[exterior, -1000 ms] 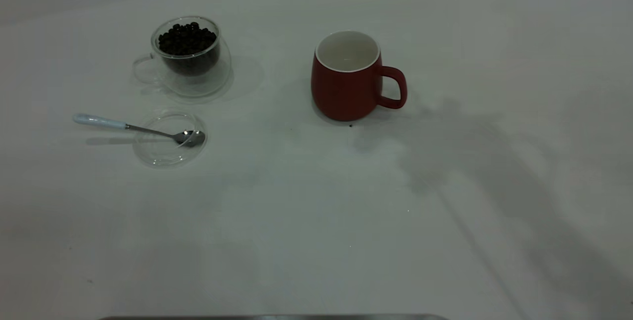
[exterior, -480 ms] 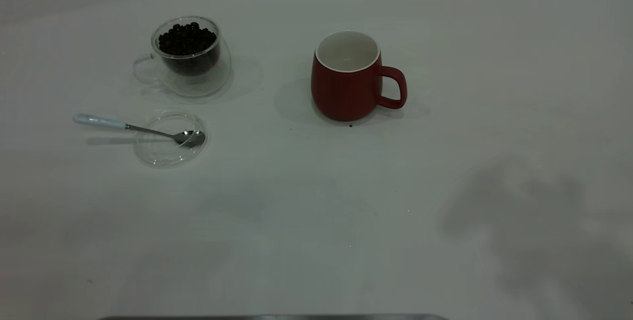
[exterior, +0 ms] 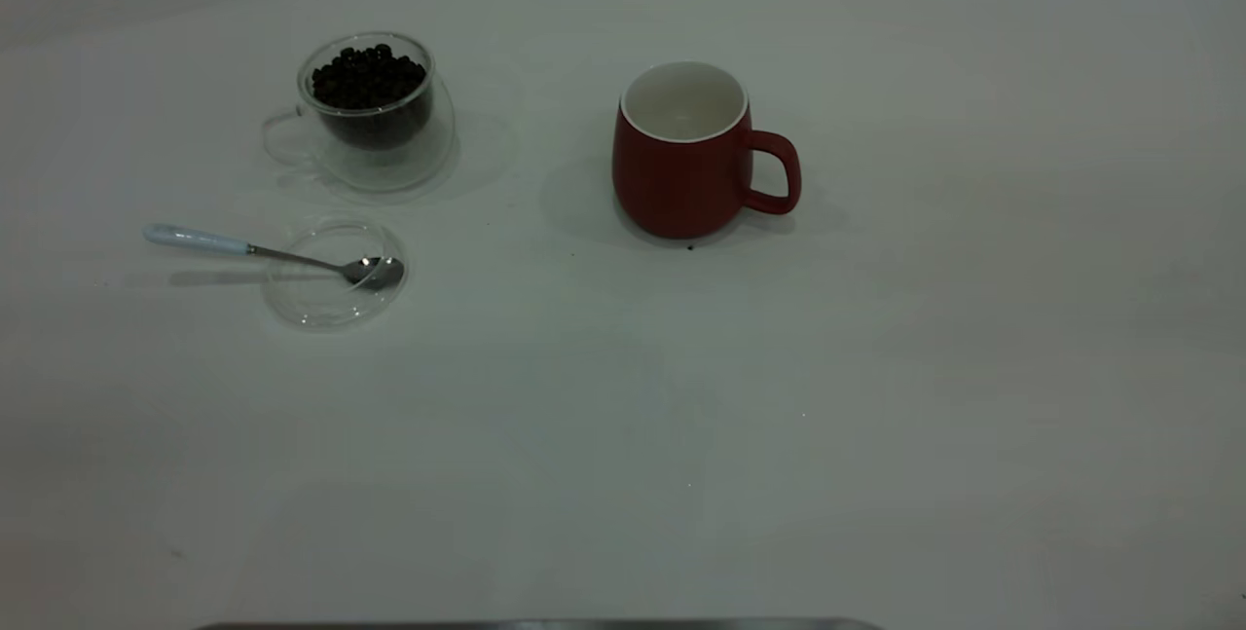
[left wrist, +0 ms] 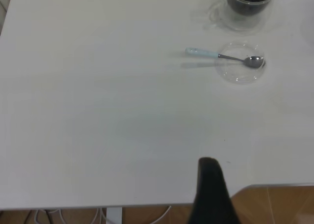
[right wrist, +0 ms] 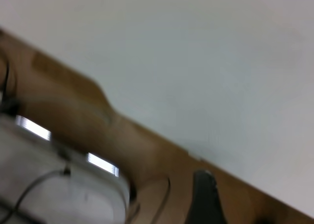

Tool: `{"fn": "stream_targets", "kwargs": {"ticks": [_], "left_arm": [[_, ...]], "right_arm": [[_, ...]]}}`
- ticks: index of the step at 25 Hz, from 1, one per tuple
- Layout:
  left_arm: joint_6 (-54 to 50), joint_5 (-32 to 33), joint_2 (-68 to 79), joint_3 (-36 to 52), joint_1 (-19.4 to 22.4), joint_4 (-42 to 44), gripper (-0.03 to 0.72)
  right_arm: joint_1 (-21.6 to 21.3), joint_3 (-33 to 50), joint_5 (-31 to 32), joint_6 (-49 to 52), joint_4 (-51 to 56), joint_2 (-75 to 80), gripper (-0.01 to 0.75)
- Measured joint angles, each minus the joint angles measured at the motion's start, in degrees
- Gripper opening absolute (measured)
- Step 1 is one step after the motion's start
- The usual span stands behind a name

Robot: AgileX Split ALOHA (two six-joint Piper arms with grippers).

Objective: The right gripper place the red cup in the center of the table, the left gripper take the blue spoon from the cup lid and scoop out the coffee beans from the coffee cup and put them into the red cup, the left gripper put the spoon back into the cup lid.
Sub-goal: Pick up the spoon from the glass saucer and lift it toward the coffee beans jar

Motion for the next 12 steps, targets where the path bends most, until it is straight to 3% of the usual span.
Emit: {"fn": "stream_targets", "kwargs": {"ticks": [6,12], "left_arm": [[0.0,0.0,0.0,0.0,0.0,0.0,0.582],[0.0,0.0,0.0,0.0,0.0,0.0,0.582]], "right_arm": [[-11.2,8.2,-1.2,-4.7,4.8,-17.8,0.588],[-17.1,9.5,-1.2,-5.1,4.4,-27.1,0.588]]}}
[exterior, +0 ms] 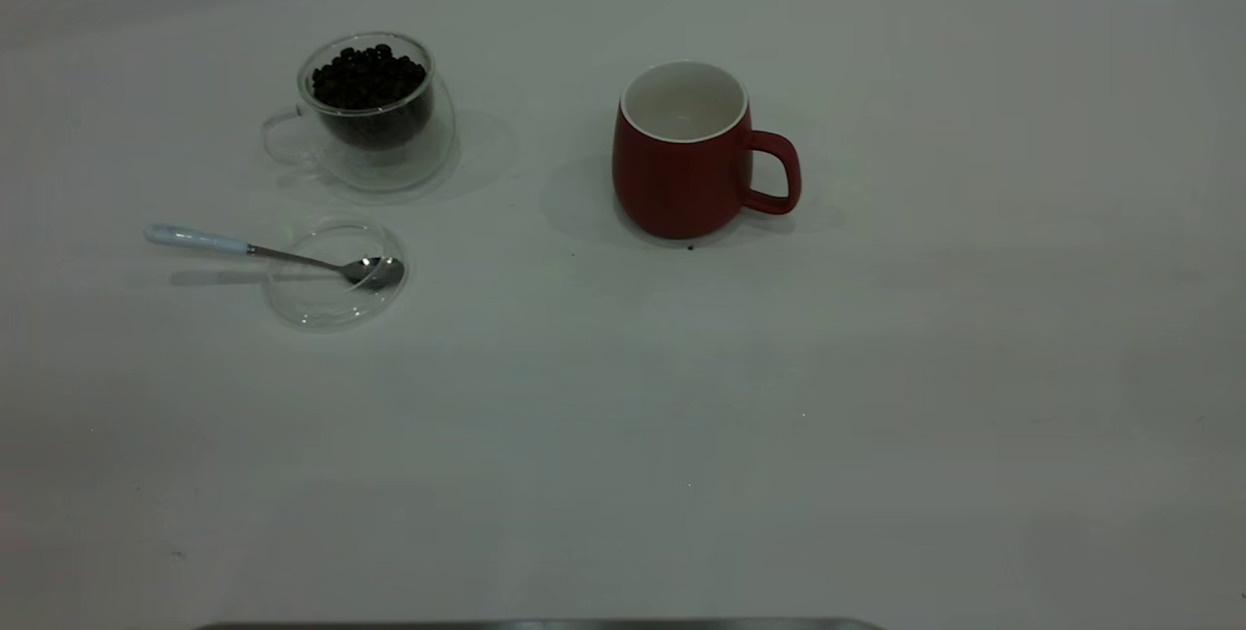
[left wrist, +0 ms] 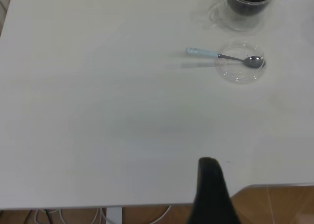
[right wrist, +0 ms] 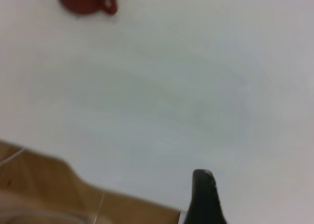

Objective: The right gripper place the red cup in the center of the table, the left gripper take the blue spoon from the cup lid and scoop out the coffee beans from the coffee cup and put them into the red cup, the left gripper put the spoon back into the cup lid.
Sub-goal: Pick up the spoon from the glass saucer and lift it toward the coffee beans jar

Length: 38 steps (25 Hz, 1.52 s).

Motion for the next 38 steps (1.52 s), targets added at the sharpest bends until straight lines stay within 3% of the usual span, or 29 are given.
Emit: {"fn": "stream_targets", "kwargs": {"ticks": [6,38], "left_arm": [[0.0,0.0,0.0,0.0,0.0,0.0,0.582],[0.0,0.0,0.0,0.0,0.0,0.0,0.582]], "right_arm": [[-2.9,0.1,0.0,1.0,-0.9,-5.3,0.588],[-3.1,1.1,-1.6,5.5,-3.7,-6.6,0.588]]}}
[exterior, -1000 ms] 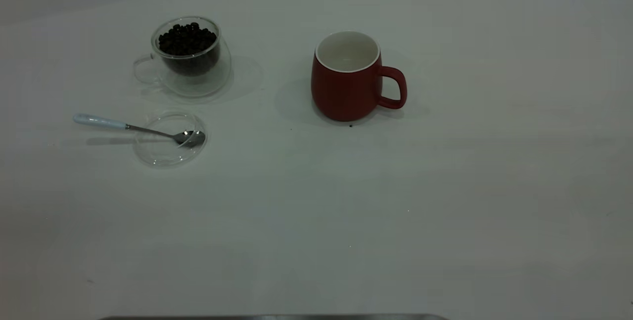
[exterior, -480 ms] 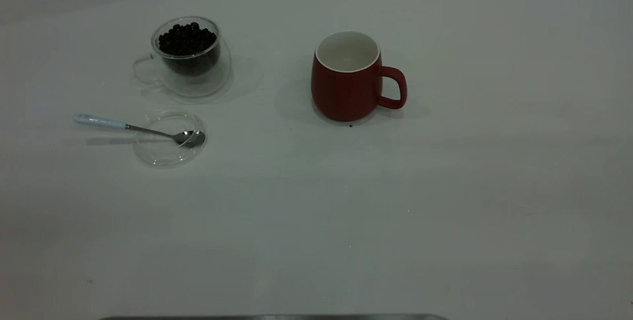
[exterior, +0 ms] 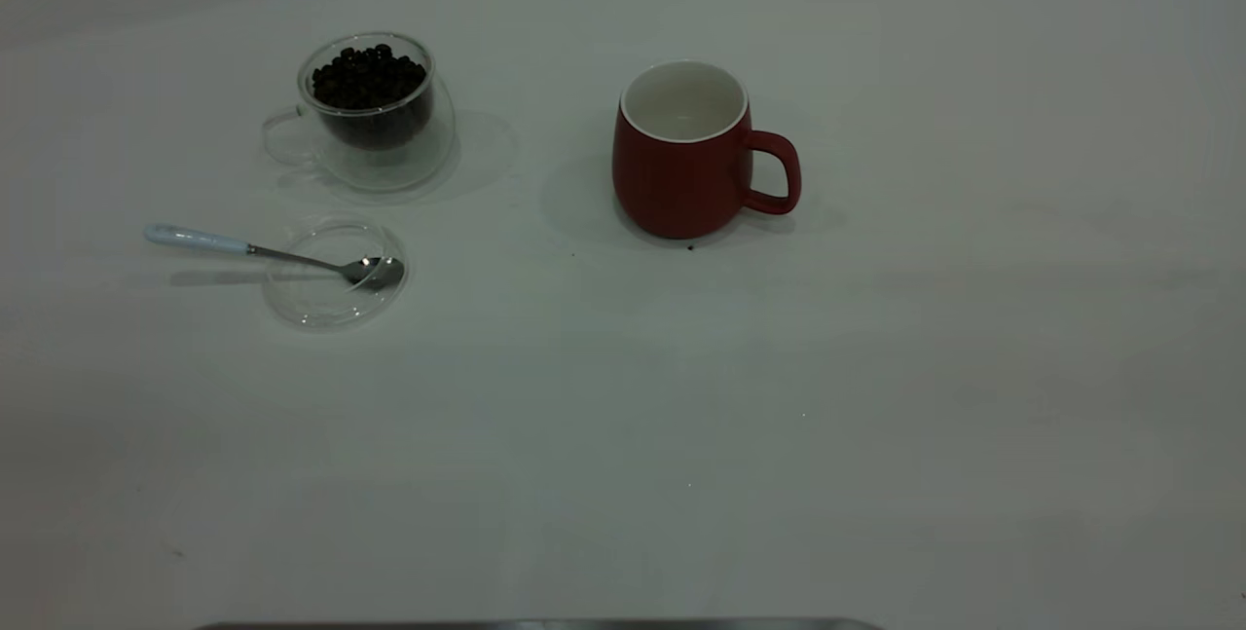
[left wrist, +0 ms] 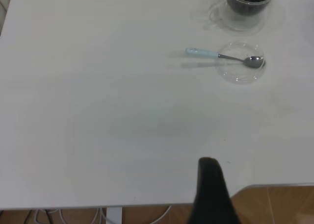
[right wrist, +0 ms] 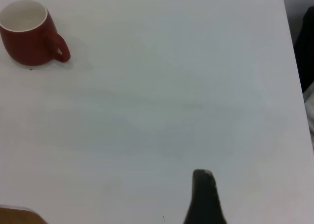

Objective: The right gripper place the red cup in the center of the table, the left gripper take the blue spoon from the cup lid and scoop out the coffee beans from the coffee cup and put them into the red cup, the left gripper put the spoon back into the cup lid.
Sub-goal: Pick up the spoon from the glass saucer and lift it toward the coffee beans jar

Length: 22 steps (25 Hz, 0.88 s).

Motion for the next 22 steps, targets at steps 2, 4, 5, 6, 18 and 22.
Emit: {"fn": "stream_targets", "kwargs": {"ticks": [2,4,5,6,18,22], "left_arm": [[0.0,0.0,0.0,0.0,0.0,0.0,0.582],[0.0,0.0,0.0,0.0,0.0,0.0,0.582],[0.0,0.0,0.0,0.0,0.0,0.0,0.582],[0.0,0.0,0.0,0.0,0.0,0.0,0.582],[-1.4,-0.5,0.3,-0.4,0.0,-0.4,0.582],[-3.4,-8.5,5.3,-3.0,0.0,-7.5,0.582]], "right_arm": [[0.0,0.0,0.0,0.0,0.0,0.0,0.588],[0.0,0.0,0.0,0.0,0.0,0.0,0.588],[0.0,0.0,0.0,0.0,0.0,0.0,0.588],[0.0,0.0,0.0,0.0,0.0,0.0,0.588],[0.0,0.0,0.0,0.0,0.0,0.0,0.588],[0.0,0.0,0.0,0.0,0.0,0.0,0.588]]}}
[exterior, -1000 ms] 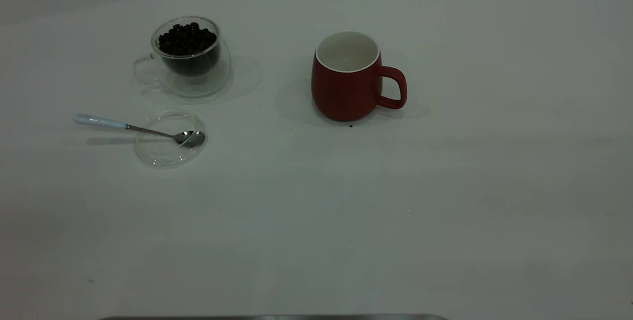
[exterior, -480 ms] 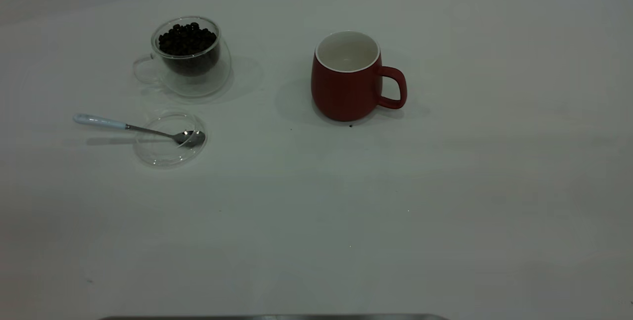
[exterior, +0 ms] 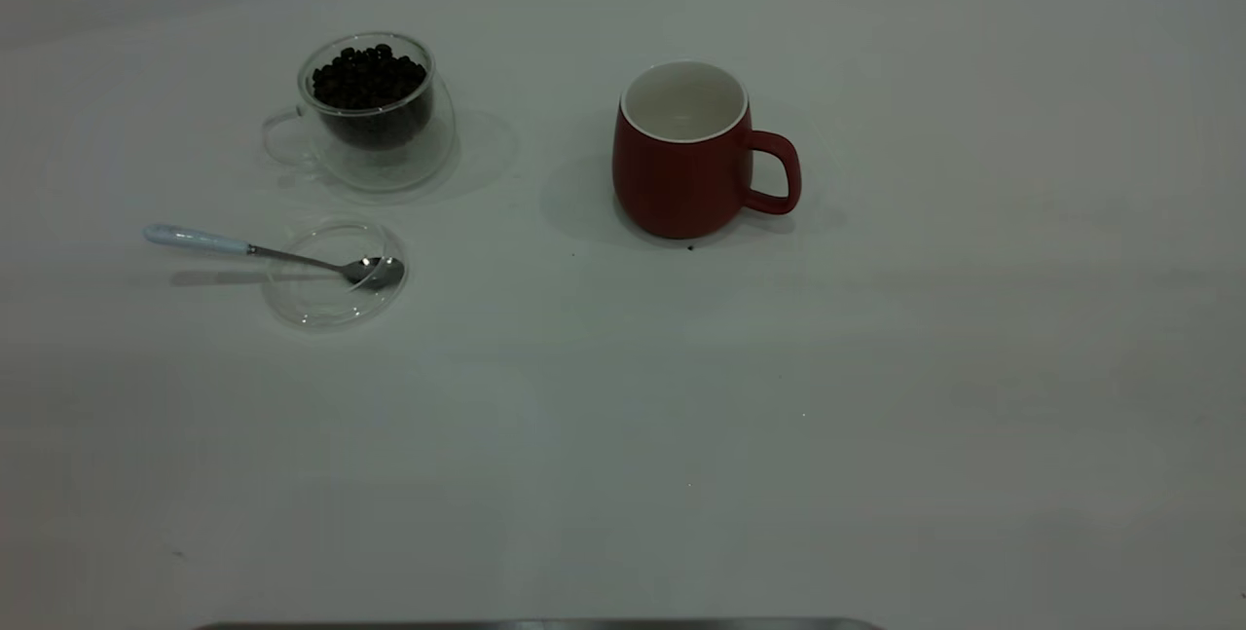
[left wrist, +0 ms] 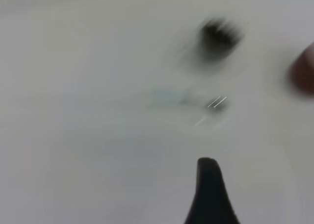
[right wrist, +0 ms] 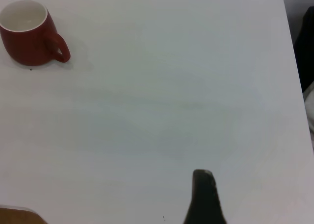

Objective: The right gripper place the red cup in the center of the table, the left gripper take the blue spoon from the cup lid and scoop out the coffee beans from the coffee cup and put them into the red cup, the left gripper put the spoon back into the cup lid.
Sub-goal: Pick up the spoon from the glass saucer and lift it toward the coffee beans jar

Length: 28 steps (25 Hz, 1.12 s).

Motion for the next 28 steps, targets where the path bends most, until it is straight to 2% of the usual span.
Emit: {"fn": "stream_targets", "kwargs": {"ticks": [5,11,15,18,21,25,28], "left_arm": [[5.7,-9.3,15.1,-2.8,0.0,-10.4,0.582],[10.5,-15.7,40.2,-10.6,0.0,-12.3,0.582],[15.0,-17.0,55.9,-17.2,0.0,-15.8,0.582],[22.3,-15.6,66.4,-22.7,0.1,-20.7,0.582],[29.4,-10.0,75.9,-29.6,1.9,-26.7,0.582],[36.7,-0.9,86.3,-38.2,7.9,-33.7,0.582],[40.0,1.5,91.1,-40.7,13.0,-36.3,0.582]], "right_arm": [[0.0,0.0,0.0,0.0,0.0,0.0,0.588],[0.0,0.0,0.0,0.0,0.0,0.0,0.588],[0.0,0.0,0.0,0.0,0.0,0.0,0.588],[0.0,0.0,0.0,0.0,0.0,0.0,0.588],[0.0,0.0,0.0,0.0,0.0,0.0,0.588],[0.0,0.0,0.0,0.0,0.0,0.0,0.588],[0.0,0.0,0.0,0.0,0.0,0.0,0.588]]}}
